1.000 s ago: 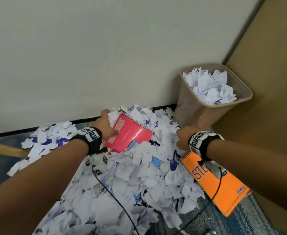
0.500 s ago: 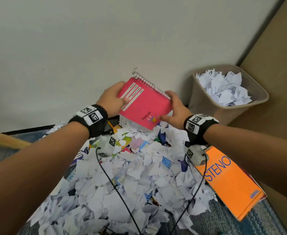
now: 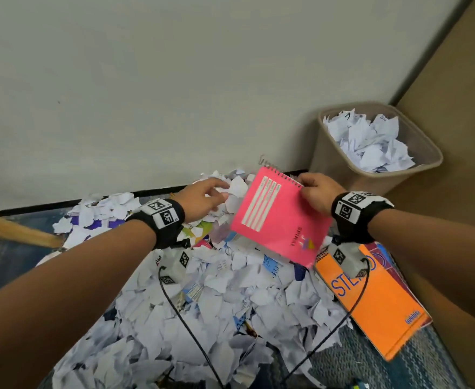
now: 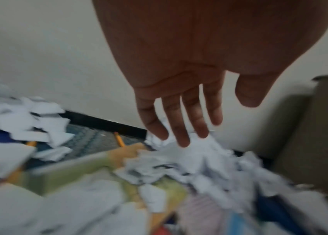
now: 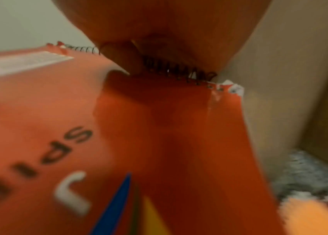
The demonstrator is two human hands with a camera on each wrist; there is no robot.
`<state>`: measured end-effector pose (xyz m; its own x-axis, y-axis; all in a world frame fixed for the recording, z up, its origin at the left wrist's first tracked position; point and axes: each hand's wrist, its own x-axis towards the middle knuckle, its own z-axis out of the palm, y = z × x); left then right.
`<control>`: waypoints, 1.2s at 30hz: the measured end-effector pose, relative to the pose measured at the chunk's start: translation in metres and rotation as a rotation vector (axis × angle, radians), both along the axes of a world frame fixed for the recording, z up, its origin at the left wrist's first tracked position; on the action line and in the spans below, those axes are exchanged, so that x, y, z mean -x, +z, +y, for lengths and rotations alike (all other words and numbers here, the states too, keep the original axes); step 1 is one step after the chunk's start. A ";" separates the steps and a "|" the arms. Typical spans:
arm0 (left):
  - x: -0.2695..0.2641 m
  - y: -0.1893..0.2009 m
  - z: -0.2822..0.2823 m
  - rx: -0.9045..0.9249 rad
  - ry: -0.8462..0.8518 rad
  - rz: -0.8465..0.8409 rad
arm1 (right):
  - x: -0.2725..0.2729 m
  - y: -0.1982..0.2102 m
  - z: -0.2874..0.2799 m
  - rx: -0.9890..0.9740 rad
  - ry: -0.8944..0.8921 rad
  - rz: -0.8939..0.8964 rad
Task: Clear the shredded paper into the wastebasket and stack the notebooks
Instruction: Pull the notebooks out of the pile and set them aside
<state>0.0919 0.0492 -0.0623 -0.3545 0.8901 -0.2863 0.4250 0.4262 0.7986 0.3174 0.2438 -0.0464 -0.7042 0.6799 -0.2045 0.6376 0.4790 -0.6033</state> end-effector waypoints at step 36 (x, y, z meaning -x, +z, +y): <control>0.129 -0.076 -0.206 0.830 0.530 0.394 | 0.117 -0.065 -0.140 -0.368 0.674 -0.732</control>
<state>-0.0369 -0.1568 -0.1387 -0.8405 0.1732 -0.5134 0.1908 0.9814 0.0188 0.2005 0.1034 -0.1119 -0.7474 0.3009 -0.5923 0.3216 0.9440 0.0737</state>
